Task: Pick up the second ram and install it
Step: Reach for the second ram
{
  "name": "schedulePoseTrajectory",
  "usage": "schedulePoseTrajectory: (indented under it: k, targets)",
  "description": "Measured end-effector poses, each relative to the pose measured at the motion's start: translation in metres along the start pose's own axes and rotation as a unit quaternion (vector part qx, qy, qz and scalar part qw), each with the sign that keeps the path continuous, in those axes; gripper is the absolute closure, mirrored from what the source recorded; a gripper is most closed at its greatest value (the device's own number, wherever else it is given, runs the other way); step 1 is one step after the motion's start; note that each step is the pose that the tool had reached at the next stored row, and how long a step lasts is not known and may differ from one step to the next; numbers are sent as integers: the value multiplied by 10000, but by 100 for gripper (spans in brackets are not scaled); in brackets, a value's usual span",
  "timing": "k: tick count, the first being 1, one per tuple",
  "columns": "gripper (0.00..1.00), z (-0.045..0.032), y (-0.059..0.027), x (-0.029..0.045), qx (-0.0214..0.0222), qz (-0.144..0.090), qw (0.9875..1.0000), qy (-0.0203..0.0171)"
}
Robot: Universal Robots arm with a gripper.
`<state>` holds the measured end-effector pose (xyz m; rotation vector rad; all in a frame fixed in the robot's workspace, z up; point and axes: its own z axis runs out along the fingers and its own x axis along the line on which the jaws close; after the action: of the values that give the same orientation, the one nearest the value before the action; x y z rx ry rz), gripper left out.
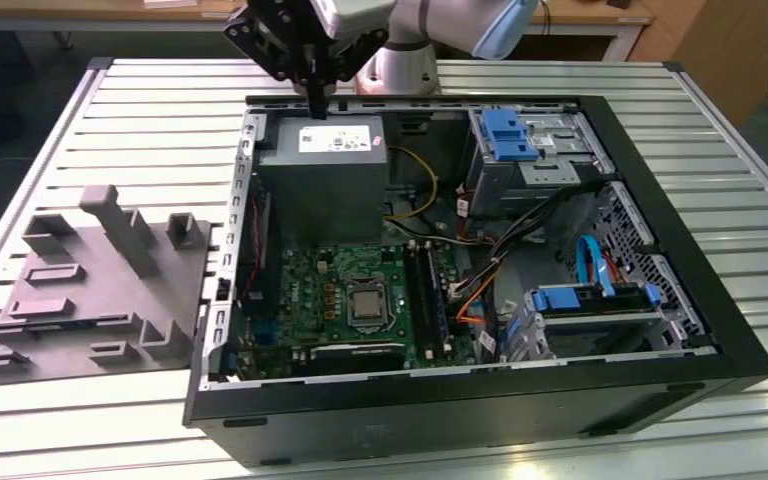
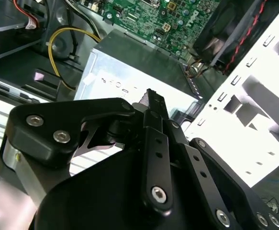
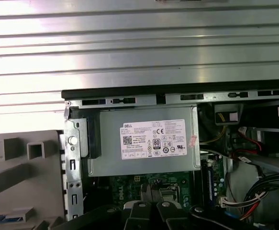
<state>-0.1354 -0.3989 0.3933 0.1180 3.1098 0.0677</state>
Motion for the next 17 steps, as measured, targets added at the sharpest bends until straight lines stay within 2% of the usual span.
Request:
schedulePoseTrajectory:
  k: [5, 6, 17]
  targets:
    - [90, -3, -7, 94, -1, -2, 10000, -15]
    - [90, -4, -10, 137, -2, -1, 10000, -23]
    - [90, -12, -29, 385, -6, -4, 10000, -75]
